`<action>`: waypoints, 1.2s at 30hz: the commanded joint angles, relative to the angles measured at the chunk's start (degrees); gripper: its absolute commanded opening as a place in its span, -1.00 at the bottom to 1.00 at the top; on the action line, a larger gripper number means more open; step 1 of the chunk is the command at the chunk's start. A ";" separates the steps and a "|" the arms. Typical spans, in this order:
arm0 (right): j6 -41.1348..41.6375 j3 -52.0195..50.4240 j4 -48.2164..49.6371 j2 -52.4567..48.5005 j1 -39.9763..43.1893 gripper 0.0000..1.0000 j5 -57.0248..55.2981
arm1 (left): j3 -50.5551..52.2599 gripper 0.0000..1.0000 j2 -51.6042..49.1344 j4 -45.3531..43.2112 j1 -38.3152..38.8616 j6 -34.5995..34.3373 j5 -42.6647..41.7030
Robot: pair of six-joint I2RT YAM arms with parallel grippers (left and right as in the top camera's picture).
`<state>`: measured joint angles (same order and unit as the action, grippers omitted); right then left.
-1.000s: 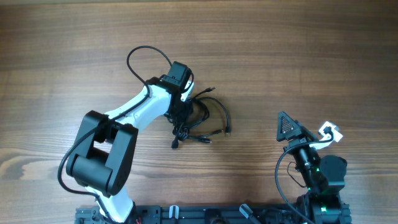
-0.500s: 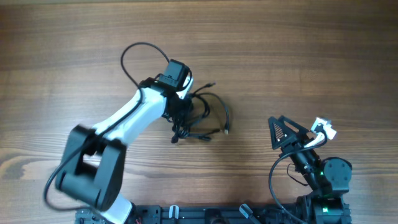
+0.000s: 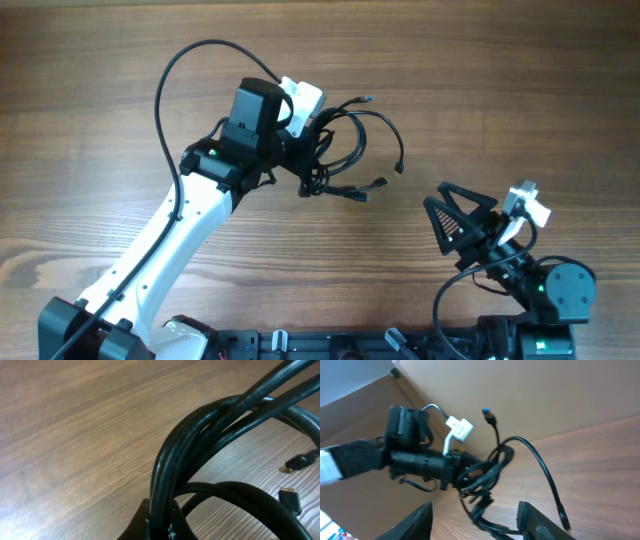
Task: Untangle cables
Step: 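Raise the held cables and bring the right gripper toward them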
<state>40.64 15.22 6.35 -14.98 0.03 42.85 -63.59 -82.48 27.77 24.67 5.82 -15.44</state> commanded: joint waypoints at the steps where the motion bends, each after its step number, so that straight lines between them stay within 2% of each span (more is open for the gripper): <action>1: 2.91 5.31 0.02 -4.33 -0.24 0.02 5.40 | -0.20 -0.92 1.09 -3.80 0.70 3.02 -3.19; 3: 4.72 7.50 0.02 -7.37 -0.24 -0.02 7.63 | -0.20 -0.92 1.09 -6.25 1.79 4.37 -3.21; 8: 13.22 12.63 1.97 -19.50 -0.24 -0.12 17.33 | -0.20 -0.92 1.11 -12.57 6.10 13.75 -1.33; 11: 22.25 13.49 11.47 -24.90 -0.24 -0.17 23.23 | -0.20 -0.92 1.11 -15.58 7.39 13.81 4.04; 14: 32.98 13.49 26.01 -29.24 -0.26 -0.24 26.49 | -0.20 -0.92 1.09 -17.38 7.48 15.06 4.63; 16: 36.98 13.49 31.93 -30.97 -0.26 -0.24 26.49 | -0.20 -0.92 1.09 -18.71 7.48 15.04 4.63; 21: 38.84 13.49 33.46 -34.73 -0.63 -0.23 26.18 | -0.20 -0.92 1.09 -22.95 7.78 14.99 4.61; 22: 38.66 13.49 33.44 -35.50 -0.85 -0.15 25.88 | -0.20 -0.92 1.09 -23.61 8.04 14.99 4.61; 26: 37.20 13.49 33.64 -39.28 -0.94 0.75 22.05 | -0.20 -0.92 1.09 -25.94 9.66 15.04 4.63; 28: 40.83 13.49 33.77 -40.68 -0.94 0.99 19.15 | -0.20 -0.92 1.09 -25.86 10.21 15.23 4.63; 32: 43.10 13.49 43.78 -42.07 -2.25 0.99 15.23 | -0.20 -0.92 1.09 -25.59 10.56 15.21 4.66; 36: 42.71 13.49 41.62 -42.03 -3.96 0.99 11.30 | -0.20 -0.92 1.09 -25.16 10.56 14.91 7.63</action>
<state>82.91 27.79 49.34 -56.90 -2.79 59.61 -63.59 -82.48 2.59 34.87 20.47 -9.82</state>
